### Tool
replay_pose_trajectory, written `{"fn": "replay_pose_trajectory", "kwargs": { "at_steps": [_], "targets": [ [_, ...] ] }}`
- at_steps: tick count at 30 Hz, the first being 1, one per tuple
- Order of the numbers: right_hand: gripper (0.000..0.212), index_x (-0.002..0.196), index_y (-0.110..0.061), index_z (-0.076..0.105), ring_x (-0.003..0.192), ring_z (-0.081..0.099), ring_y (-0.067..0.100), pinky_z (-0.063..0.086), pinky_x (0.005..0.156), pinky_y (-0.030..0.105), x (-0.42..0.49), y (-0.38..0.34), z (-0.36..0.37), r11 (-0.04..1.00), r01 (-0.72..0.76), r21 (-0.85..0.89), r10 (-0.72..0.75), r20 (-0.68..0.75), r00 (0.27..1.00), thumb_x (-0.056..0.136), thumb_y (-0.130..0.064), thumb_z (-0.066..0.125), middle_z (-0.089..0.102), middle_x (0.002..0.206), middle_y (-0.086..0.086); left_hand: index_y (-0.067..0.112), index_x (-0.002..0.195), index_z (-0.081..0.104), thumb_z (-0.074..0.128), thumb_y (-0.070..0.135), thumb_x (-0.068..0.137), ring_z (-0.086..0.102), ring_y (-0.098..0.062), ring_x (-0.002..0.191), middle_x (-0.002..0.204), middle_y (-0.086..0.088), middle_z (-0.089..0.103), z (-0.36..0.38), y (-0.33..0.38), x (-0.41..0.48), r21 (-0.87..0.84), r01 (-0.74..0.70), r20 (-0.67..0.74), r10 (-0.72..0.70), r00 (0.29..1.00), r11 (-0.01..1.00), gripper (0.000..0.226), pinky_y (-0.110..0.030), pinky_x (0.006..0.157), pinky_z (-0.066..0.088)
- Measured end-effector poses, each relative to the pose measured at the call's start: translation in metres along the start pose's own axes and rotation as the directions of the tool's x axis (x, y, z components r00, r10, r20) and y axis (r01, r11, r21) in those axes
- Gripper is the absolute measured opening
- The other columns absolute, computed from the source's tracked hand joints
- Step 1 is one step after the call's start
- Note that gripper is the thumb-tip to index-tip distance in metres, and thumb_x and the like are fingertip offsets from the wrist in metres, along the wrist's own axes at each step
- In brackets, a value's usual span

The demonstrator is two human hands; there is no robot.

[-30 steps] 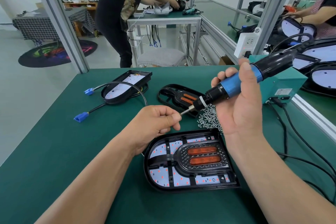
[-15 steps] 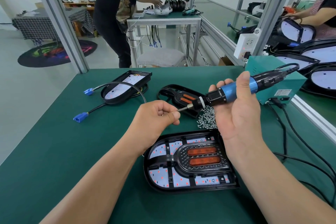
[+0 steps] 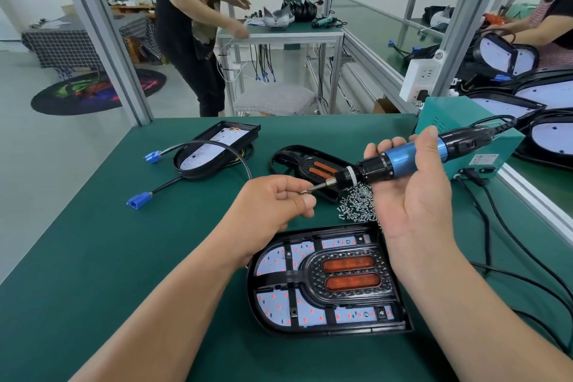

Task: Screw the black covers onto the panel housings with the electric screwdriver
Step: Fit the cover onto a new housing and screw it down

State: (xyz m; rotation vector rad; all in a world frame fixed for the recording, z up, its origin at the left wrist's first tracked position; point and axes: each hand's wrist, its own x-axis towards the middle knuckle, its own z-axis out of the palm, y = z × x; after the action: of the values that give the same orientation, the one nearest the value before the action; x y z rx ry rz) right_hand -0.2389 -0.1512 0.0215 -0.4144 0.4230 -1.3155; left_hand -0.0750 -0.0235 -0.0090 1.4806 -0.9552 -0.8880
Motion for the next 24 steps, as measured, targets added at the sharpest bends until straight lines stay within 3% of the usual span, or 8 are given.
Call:
{"fn": "replay_pose_trajectory", "kwargs": {
  "at_steps": [5,8,10,13,15,19,21,24],
  "targets": [
    [0.026,0.113,-0.009,0.056,0.08,0.062,0.021,0.061,0.093,0.047,-0.006,-0.007,0.004,0.999,-0.007,0.033,0.006,0.049,0.999,0.103,-0.029,0.07,0.062,0.088,0.006,0.022,0.109,0.078,0.078,0.029,0.086,0.049,-0.001,0.052,0.077,0.005,0.073,-0.014,0.007,-0.003,0.172,0.088,0.09,-0.104,0.99,0.981,0.024,-0.013,0.051,0.036],
    [0.015,0.105,-0.011,0.058,0.074,0.059,0.02,0.06,0.089,0.043,-0.013,-0.012,0.009,0.999,-0.02,0.044,0.015,0.127,0.992,0.102,-0.021,0.068,0.06,0.085,0.005,0.016,0.099,0.082,0.071,0.039,0.082,0.036,-0.007,0.052,0.068,0.006,0.058,-0.028,0.013,-0.005,0.237,0.14,0.156,-0.18,0.971,0.961,0.031,-0.018,0.048,0.029],
    [0.011,0.103,-0.012,0.058,0.071,0.057,0.017,0.058,0.08,0.037,-0.02,-0.014,0.012,0.999,-0.027,0.021,0.022,0.211,0.977,0.101,-0.019,0.065,0.057,0.083,0.003,0.014,0.088,0.081,0.071,0.049,0.084,0.031,-0.009,0.055,0.064,0.008,0.047,-0.034,0.015,-0.007,0.317,0.142,0.223,-0.219,0.95,0.938,0.036,-0.021,0.051,0.024],
    [0.01,0.106,-0.015,0.057,0.069,0.053,0.014,0.053,0.07,0.029,-0.033,-0.013,0.015,0.997,-0.058,-0.055,0.073,0.337,0.939,0.103,-0.024,0.059,0.053,0.081,-0.001,0.017,0.064,0.063,0.075,0.057,0.086,0.029,-0.016,0.064,0.066,0.004,0.035,-0.036,0.016,-0.01,0.387,0.09,0.314,-0.223,0.923,0.918,0.048,-0.035,0.06,0.021],
    [0.011,0.107,-0.016,0.056,0.068,0.05,0.012,0.05,0.066,0.027,-0.041,-0.011,0.016,0.991,-0.081,-0.106,0.116,0.391,0.913,0.103,-0.027,0.056,0.051,0.08,-0.002,0.018,0.066,0.07,0.077,0.057,0.086,0.034,-0.02,0.068,0.068,-0.001,0.042,-0.037,0.016,-0.011,0.418,0.055,0.348,-0.216,0.912,0.907,0.044,-0.039,0.065,0.026],
    [0.011,0.106,-0.017,0.056,0.065,0.047,0.012,0.048,0.06,0.026,-0.053,-0.005,0.018,0.976,-0.105,-0.192,0.181,0.435,0.882,0.101,-0.026,0.053,0.049,0.076,-0.003,0.016,0.09,0.082,0.081,0.055,0.082,0.049,-0.022,0.076,0.085,-0.028,0.065,-0.036,0.018,-0.013,0.426,0.038,0.346,-0.202,0.916,0.904,0.04,-0.042,0.073,0.035],
    [0.011,0.106,-0.017,0.056,0.063,0.047,0.013,0.047,0.058,0.026,-0.057,-0.004,0.018,0.968,-0.11,-0.225,0.203,0.451,0.869,0.102,-0.024,0.05,0.048,0.074,-0.003,0.016,0.093,0.083,0.081,0.05,0.083,0.053,-0.02,0.078,0.098,-0.03,0.07,-0.035,0.018,-0.013,0.422,0.031,0.334,-0.187,0.924,0.906,0.036,-0.04,0.076,0.038],
    [0.011,0.106,-0.018,0.057,0.062,0.047,0.013,0.047,0.057,0.027,-0.06,-0.002,0.017,0.958,-0.115,-0.263,0.232,0.474,0.849,0.101,-0.023,0.049,0.048,0.073,-0.003,0.018,0.094,0.084,0.081,0.047,0.084,0.058,-0.018,0.08,0.1,-0.024,0.074,-0.035,0.017,-0.012,0.426,0.02,0.331,-0.177,0.927,0.905,0.031,-0.039,0.078,0.042]
  ]
}}
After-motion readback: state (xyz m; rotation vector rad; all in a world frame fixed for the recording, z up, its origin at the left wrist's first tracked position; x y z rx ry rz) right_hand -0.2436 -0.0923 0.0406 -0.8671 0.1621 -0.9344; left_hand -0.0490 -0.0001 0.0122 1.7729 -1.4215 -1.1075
